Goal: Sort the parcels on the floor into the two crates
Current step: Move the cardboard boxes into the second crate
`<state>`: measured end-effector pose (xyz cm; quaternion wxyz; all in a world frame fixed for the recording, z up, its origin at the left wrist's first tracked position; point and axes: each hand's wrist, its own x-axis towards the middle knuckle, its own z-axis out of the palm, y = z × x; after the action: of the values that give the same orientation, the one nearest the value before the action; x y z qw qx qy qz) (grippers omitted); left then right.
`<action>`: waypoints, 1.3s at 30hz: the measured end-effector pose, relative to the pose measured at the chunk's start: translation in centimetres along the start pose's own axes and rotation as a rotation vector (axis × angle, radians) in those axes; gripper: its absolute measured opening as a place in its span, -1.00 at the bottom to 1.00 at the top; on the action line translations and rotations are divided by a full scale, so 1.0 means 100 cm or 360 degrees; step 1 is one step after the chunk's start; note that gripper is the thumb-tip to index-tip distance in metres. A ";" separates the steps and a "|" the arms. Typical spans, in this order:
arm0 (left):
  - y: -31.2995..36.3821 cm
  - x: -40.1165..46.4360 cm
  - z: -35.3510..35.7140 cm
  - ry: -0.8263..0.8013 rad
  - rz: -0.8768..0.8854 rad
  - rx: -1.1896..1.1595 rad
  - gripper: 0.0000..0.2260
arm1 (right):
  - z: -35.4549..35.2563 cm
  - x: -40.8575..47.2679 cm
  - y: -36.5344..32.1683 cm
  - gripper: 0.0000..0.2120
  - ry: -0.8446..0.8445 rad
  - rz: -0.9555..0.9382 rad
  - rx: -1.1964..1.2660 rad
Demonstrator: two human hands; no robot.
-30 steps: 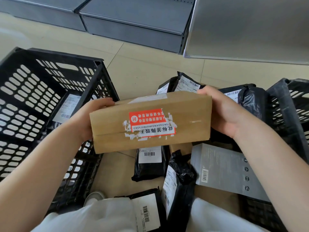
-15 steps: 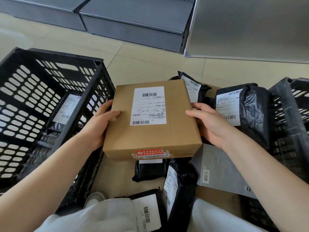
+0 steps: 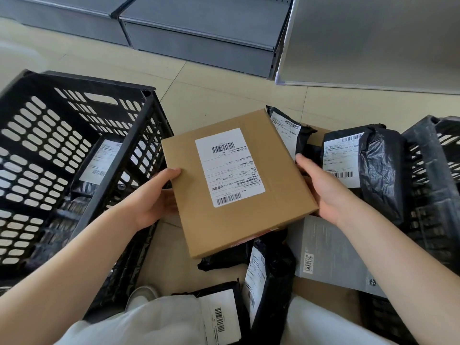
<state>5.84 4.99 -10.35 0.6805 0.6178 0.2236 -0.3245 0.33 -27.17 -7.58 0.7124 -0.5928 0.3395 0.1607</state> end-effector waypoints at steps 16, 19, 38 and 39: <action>-0.011 0.007 -0.004 -0.0091 0.0029 -0.0170 -0.58 | -0.011 0.016 0.036 -0.44 -0.0072 -0.0001 0.0487; -0.016 0.005 -0.012 -0.0229 -0.0029 -0.0114 -0.20 | -0.022 0.016 0.033 -0.54 -0.0097 -0.0050 0.0417; 0.013 -0.007 0.007 -0.0293 0.0001 0.0157 -0.48 | -0.006 0.007 -0.028 -0.66 -0.0276 -0.0210 -0.0200; 0.011 -0.008 0.007 -0.0293 -0.0005 0.0133 -0.45 | -0.003 0.007 -0.028 -0.66 -0.0270 -0.0224 -0.0207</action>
<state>6.05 4.46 -8.93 0.6713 0.6129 0.1473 -0.3899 2.52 -28.28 -6.04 0.7082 -0.6443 0.2244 0.1815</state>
